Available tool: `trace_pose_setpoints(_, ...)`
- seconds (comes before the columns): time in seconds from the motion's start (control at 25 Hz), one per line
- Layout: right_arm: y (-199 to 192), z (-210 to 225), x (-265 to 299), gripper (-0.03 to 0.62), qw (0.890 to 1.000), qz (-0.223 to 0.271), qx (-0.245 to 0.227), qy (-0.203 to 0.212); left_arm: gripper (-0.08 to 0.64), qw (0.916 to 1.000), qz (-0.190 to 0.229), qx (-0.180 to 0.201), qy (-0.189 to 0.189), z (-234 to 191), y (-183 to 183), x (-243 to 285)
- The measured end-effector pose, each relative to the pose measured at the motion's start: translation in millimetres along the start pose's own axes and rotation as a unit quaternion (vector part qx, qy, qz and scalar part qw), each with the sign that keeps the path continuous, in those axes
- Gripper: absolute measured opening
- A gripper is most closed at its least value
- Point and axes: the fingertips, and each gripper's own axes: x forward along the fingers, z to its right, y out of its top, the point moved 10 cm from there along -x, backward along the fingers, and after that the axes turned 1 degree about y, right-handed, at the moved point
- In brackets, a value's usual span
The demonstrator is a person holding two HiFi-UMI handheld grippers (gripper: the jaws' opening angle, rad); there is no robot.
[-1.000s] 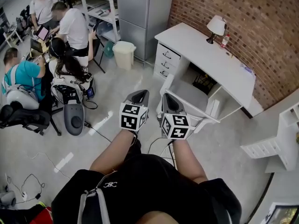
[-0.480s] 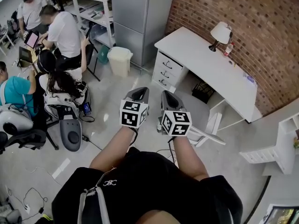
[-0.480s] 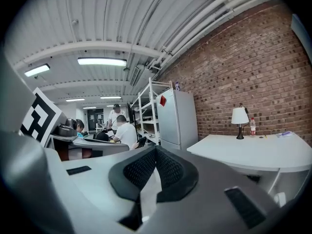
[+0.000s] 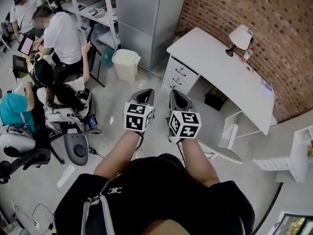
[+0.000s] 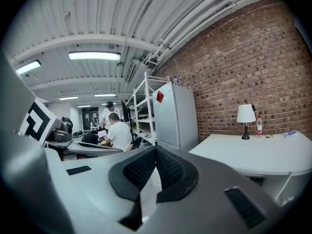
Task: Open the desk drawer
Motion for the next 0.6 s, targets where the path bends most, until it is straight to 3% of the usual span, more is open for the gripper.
trace_pose_setpoints(0.6, -31, 101, 121, -0.002, 0.989, -0.064, -0.073, -0.109, -0.002, 0.9984, -0.053, -0.021, -0.001, -45, -10, 86)
